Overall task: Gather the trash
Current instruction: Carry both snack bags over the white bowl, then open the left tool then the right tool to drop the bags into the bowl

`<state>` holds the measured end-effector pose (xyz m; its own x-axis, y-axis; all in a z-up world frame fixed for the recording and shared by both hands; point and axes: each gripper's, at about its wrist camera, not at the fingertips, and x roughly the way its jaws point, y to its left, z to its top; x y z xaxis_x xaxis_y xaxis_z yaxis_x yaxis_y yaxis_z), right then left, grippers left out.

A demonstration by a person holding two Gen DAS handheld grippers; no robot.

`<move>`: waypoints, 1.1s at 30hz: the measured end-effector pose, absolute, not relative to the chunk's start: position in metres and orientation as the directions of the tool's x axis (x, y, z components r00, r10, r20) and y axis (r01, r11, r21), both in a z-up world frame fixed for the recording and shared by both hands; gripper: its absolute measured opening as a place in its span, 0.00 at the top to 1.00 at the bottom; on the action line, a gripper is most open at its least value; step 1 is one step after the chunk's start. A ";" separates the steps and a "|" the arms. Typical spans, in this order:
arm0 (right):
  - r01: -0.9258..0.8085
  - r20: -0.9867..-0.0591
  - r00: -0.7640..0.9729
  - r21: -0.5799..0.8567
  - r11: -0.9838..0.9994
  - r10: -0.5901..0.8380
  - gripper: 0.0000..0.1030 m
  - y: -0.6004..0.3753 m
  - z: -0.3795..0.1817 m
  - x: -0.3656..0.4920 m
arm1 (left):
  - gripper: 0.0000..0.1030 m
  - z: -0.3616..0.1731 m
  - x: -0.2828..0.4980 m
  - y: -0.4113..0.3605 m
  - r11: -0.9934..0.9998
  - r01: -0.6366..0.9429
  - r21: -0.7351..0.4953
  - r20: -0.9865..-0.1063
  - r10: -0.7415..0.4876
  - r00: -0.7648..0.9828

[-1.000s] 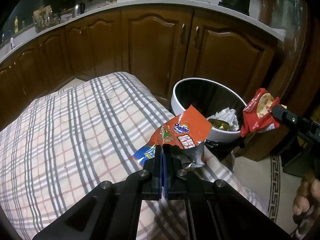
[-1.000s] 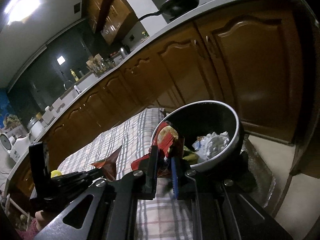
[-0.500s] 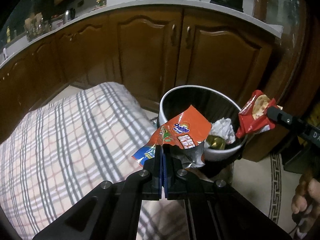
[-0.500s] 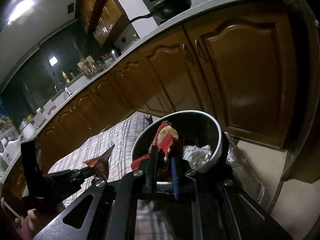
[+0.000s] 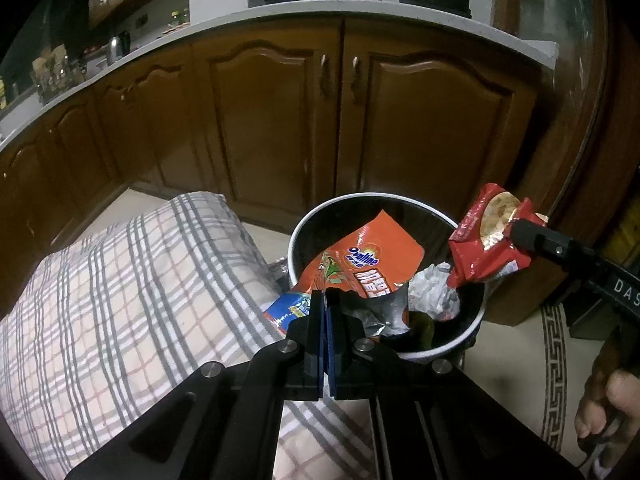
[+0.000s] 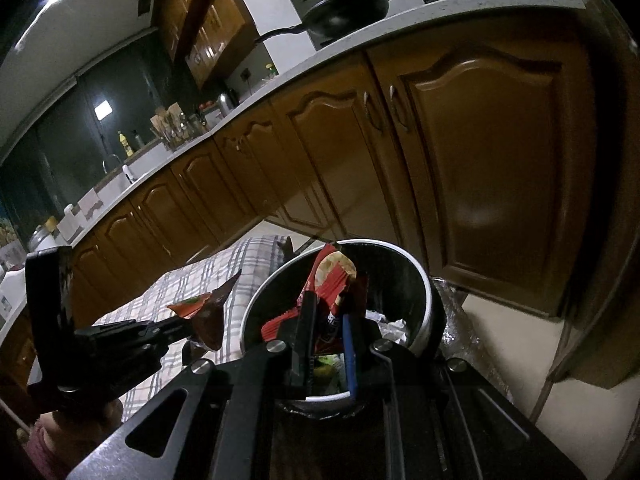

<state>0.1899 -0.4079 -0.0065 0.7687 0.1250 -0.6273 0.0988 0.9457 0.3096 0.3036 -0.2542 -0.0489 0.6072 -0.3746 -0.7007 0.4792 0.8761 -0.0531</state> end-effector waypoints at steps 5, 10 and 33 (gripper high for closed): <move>0.096 -0.632 0.765 0.302 0.948 0.124 0.89 -0.411 -0.007 0.194 | 1.00 -0.050 0.310 -0.264 0.874 0.485 -0.045 -0.704 -0.372 0.605; 0.095 -0.635 0.763 0.296 0.950 0.121 0.89 -0.414 -0.006 0.199 | 1.00 -0.050 0.314 -0.272 0.871 0.489 -0.038 -0.706 -0.370 0.604; 0.107 -0.674 0.729 0.279 0.954 0.115 0.89 -0.422 -0.019 0.221 | 1.00 -0.066 0.340 -0.302 0.870 0.493 -0.015 -0.744 -0.339 0.575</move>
